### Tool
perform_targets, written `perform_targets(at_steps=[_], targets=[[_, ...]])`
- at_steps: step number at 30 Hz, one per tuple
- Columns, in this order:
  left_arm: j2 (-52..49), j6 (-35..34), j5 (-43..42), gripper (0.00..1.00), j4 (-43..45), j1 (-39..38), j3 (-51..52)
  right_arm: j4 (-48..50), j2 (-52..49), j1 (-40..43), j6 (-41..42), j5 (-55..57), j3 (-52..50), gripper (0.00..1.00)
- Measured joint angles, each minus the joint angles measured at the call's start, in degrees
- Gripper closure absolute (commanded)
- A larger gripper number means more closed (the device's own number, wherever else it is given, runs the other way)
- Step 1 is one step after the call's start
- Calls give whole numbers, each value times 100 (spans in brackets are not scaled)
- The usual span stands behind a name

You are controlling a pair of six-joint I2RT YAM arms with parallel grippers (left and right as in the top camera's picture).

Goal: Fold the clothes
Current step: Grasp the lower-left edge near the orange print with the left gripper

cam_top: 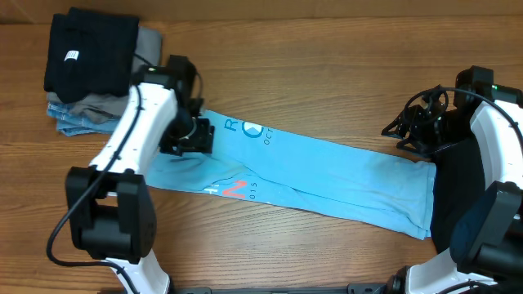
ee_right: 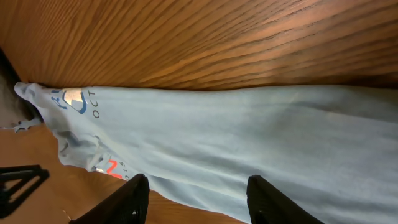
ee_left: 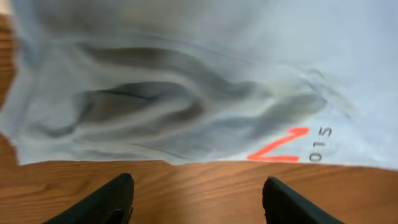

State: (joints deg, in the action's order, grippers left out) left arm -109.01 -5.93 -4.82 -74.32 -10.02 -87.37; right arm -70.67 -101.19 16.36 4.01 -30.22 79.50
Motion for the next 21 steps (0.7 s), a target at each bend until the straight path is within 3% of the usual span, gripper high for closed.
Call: perform_targets(at_steps=[2, 9, 17, 21], targets=[[0, 72, 63, 42, 109, -214, 210, 0, 0, 0, 0, 0, 0, 45], [0, 321, 249, 42, 789, -750, 1108, 2, 0, 0, 2, -2, 0, 45], [-2, 407, 494, 62, 1414, -903, 1384, 4, 0, -2, 4, 0, 0, 46], [-2, 466, 529, 65, 1679, -903, 1539, 0, 0, -2, 2, 0, 0, 45]])
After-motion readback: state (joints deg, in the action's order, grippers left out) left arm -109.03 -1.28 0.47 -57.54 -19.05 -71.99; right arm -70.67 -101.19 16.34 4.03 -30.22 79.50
